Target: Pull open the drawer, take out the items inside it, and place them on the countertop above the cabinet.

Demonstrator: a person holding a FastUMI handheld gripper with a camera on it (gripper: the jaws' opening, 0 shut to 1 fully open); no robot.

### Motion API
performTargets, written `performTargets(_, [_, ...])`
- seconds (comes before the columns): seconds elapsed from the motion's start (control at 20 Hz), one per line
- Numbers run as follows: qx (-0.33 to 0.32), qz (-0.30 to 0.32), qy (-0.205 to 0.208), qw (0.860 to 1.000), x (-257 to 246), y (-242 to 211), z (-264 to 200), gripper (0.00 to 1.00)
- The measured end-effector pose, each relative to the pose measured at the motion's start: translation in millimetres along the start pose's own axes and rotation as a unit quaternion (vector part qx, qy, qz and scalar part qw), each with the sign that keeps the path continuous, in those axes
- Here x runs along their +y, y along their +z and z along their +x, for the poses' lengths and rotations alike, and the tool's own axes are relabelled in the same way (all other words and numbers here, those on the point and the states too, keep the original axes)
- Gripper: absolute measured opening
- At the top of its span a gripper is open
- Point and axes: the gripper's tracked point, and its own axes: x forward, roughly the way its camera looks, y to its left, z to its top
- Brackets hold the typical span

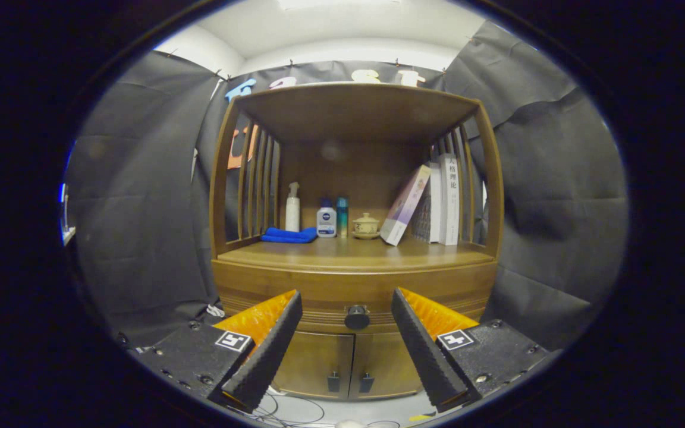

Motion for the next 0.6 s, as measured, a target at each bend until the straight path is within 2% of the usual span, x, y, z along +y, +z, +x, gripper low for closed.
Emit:
performTargets(0.3, [0.036, 0.003, -0.009, 0.999, -9.6, -51.9, 57.8, 0.99])
performTargets(0.6, [0.037, -0.016, -0.010, 0.999, -20.2, -66.2, 95.8, 0.99])
